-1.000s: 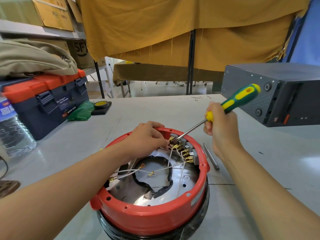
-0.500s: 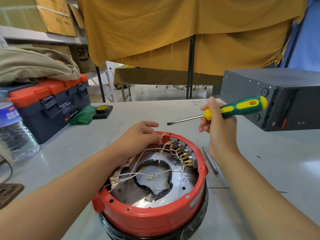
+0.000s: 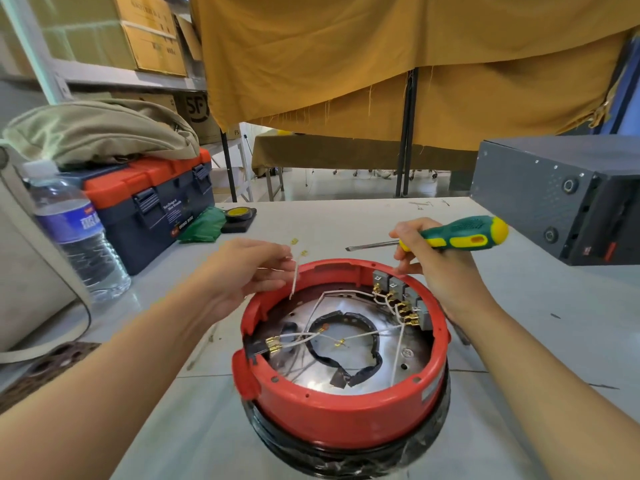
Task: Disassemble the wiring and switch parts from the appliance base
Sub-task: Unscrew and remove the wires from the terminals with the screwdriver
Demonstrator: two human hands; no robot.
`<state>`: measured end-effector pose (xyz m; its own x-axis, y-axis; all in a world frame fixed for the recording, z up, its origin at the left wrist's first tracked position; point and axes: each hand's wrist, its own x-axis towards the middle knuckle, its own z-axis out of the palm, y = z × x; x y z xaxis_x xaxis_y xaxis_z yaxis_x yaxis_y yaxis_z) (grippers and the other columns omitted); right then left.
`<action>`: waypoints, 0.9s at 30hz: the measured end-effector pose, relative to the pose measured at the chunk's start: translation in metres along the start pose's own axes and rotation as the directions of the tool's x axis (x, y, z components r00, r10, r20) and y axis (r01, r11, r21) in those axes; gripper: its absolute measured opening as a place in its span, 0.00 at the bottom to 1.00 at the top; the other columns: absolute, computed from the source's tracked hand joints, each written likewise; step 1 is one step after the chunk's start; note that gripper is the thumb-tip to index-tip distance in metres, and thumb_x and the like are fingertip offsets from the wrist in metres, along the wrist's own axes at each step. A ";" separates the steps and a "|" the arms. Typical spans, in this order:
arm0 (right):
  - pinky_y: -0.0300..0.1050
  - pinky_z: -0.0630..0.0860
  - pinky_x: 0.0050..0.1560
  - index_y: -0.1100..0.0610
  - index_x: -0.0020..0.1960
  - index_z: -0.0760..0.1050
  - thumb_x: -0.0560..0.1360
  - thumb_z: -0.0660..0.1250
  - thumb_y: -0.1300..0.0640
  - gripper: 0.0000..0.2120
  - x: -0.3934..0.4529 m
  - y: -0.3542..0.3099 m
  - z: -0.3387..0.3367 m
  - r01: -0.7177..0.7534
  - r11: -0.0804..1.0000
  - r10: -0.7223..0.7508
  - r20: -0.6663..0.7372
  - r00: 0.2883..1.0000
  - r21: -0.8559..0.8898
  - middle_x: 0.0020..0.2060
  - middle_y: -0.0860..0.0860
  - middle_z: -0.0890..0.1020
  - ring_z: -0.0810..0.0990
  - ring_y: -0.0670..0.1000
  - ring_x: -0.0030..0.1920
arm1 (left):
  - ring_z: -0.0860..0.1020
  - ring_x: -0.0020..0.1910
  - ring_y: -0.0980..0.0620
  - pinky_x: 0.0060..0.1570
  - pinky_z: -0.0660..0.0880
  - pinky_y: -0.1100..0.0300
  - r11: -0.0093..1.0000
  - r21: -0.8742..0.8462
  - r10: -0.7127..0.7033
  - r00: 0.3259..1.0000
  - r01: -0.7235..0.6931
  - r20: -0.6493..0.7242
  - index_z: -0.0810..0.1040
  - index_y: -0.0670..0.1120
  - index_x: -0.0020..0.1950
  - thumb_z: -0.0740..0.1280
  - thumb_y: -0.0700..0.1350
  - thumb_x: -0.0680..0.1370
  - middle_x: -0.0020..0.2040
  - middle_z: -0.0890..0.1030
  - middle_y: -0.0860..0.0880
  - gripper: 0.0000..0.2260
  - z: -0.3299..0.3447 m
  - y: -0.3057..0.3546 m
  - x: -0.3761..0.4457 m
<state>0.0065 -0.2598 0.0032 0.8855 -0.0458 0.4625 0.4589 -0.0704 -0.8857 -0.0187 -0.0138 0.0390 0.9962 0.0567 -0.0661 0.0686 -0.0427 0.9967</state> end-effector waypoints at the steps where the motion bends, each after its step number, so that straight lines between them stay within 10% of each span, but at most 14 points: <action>1: 0.49 0.80 0.42 0.63 0.48 0.77 0.77 0.65 0.53 0.12 0.000 0.001 0.000 -0.004 1.000 0.004 0.007 1.000 -0.004 0.32 0.50 0.78 0.78 0.46 0.30 | 0.82 0.30 0.53 0.28 0.78 0.66 0.999 -0.047 -0.010 1.000 0.009 -0.020 0.79 0.39 0.42 0.67 0.38 0.76 0.33 0.83 0.46 0.04 -0.008 0.001 -0.002; 7: 0.42 0.81 0.39 0.59 0.46 0.78 0.78 0.64 0.52 0.10 -0.002 0.000 -0.001 0.020 0.999 -0.019 0.002 1.000 -0.036 0.31 0.47 0.78 0.78 0.45 0.31 | 0.83 0.31 0.53 0.30 0.78 0.66 0.976 -0.216 -0.074 0.979 0.032 -0.189 0.78 0.39 0.42 0.66 0.38 0.76 0.31 0.83 0.46 0.05 -0.057 -0.011 -0.006; 27: 0.38 0.79 0.36 0.53 0.43 0.79 0.78 0.64 0.51 0.09 -0.003 0.001 -0.001 0.029 0.999 -0.029 0.008 1.000 -0.046 0.30 0.47 0.79 0.78 0.47 0.31 | 0.68 0.26 0.49 0.27 0.65 0.63 0.875 0.429 -0.001 0.885 0.226 -0.465 0.80 0.34 0.36 0.74 0.45 0.69 0.26 0.72 0.45 0.13 -0.091 -0.083 0.011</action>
<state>0.0046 -0.2603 0.0010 0.8724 -0.0358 0.4875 0.4808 -0.1173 -0.8690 -0.0178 0.0807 -0.0403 0.8567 0.5144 -0.0379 0.3085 -0.4522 0.8368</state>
